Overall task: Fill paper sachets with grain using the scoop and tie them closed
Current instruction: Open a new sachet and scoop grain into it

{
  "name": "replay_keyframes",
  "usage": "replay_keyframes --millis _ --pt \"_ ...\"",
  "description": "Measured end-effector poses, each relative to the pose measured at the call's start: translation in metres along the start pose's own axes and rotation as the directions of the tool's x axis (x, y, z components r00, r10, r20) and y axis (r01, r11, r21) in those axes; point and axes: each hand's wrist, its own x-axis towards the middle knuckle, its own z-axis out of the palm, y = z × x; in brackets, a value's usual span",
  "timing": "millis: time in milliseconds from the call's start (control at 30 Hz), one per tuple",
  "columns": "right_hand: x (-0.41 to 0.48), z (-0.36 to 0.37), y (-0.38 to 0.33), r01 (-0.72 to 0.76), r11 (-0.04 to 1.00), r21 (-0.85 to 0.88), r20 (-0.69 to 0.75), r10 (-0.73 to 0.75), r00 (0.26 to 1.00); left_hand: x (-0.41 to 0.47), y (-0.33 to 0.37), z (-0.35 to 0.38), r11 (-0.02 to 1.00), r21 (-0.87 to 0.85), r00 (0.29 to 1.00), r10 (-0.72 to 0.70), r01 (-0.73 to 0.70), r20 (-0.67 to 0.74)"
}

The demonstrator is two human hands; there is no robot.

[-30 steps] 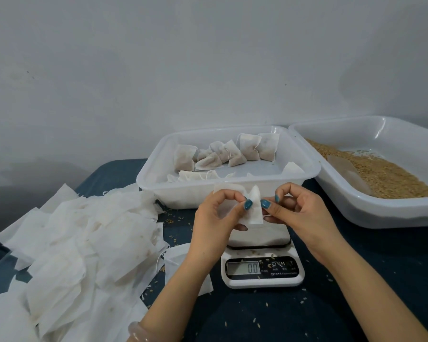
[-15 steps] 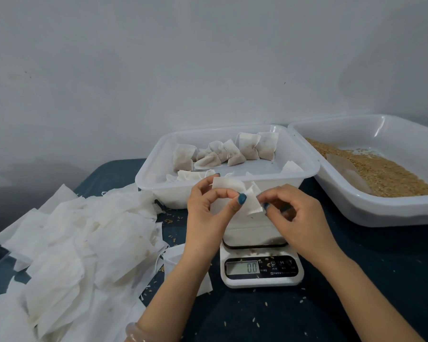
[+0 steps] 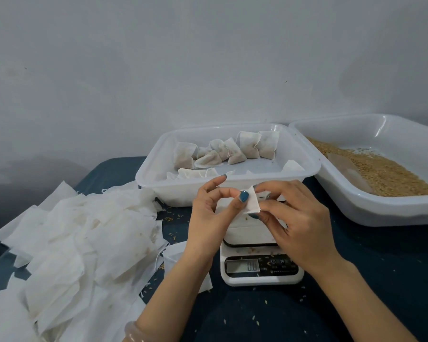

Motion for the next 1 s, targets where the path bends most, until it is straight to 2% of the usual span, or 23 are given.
replay_keyframes --millis 167,333,467,533,600,667,767,900,1000 --pt "-0.002 0.001 0.0 0.047 0.999 -0.02 0.014 -0.047 0.999 0.001 -0.001 0.0 1.0 -0.015 1.0 -0.005 0.005 0.008" --pt "-0.005 0.004 -0.001 -0.064 0.984 0.165 0.084 0.051 0.995 0.005 -0.008 -0.001 1.0 0.005 0.997 0.028 -0.029 0.07" --pt "-0.004 0.003 0.002 -0.118 0.973 0.201 0.091 0.101 0.991 0.003 -0.009 -0.005 0.992 0.019 0.961 0.119 -0.128 0.25" --pt "-0.005 0.003 0.004 -0.118 0.973 0.199 0.088 0.102 0.991 0.002 -0.01 -0.009 0.976 0.131 0.901 0.104 -0.174 0.42" --pt "-0.004 0.002 0.004 -0.121 0.968 0.22 0.081 0.106 0.991 0.002 -0.013 -0.011 0.925 0.302 0.849 0.04 -0.231 0.526" --pt "-0.003 0.001 0.004 -0.107 0.966 0.234 0.076 0.091 0.993 -0.001 -0.013 -0.011 0.866 0.417 0.848 0.017 -0.277 0.529" --pt "-0.002 0.0 0.002 -0.076 0.97 0.23 0.071 0.061 0.996 0.0 -0.014 -0.009 0.882 0.399 0.877 0.035 -0.253 0.479" --pt "0.0 -0.002 -0.004 -0.16 0.963 0.218 0.101 0.141 0.985 0.004 -0.013 -0.015 0.872 0.413 0.892 0.054 -0.261 0.449" --pt "-0.001 -0.002 -0.004 -0.086 0.981 0.174 0.088 0.071 0.994 0.005 -0.014 -0.014 0.859 0.432 0.892 0.063 -0.277 0.448"
